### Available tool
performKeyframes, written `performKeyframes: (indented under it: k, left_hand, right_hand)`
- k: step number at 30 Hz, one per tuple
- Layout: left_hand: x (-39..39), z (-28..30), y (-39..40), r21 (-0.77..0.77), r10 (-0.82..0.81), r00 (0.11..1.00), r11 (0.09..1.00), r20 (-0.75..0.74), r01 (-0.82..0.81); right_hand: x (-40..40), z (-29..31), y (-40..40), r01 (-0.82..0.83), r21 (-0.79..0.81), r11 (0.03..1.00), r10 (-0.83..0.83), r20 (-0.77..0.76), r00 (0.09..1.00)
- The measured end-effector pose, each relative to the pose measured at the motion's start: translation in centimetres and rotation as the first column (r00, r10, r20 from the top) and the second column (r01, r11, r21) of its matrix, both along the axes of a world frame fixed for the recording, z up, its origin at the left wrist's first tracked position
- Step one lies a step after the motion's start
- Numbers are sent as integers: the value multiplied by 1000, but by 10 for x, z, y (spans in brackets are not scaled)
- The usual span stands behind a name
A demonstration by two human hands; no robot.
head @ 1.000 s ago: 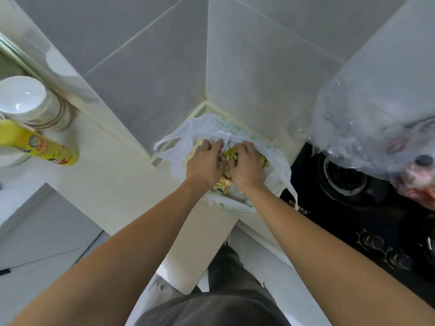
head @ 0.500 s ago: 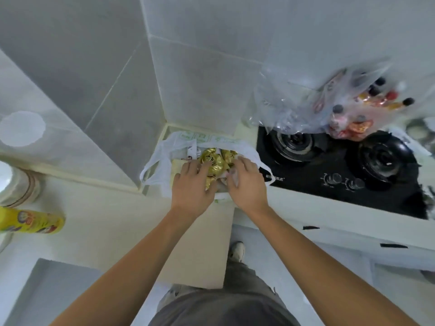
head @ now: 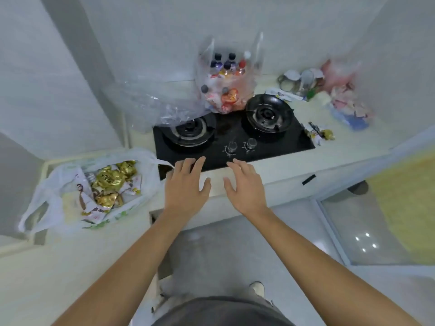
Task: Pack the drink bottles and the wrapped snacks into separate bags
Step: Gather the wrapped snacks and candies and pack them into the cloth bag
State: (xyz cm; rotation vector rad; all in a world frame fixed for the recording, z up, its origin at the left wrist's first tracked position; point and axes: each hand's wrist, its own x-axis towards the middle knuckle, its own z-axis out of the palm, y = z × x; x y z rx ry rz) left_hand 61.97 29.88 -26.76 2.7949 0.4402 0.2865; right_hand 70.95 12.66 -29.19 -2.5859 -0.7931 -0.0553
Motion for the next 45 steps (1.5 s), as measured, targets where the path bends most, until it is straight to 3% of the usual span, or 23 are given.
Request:
performKeyframes:
  k: [8,17,26,36,45]
  left_hand:
    - [105,8,-176,-38,-78,997,996,-17,77]
    - [210,3,-273,-16,-195,979,981,-53,194]
    - [352,-57,-308,-133,-208,973,972,-101,194]
    - [484,-90,-331,-223,-217,915,964,-339,146]
    - [538,-113,-364,-76,85,871,987,-483,-139]
  right_hand:
    - [85,9,-179,100,-71,992,-102,-18,995]
    - [181,4,-292,217,-82,973,-221,-35,975]
    - [309,-42,-343,249,-200,948,-275,-113,955]
    - [446,-84,-352,173,-298,939,-254,-261,931]
    - [551,-135,-334,-125,-376,918,1,-314,950]
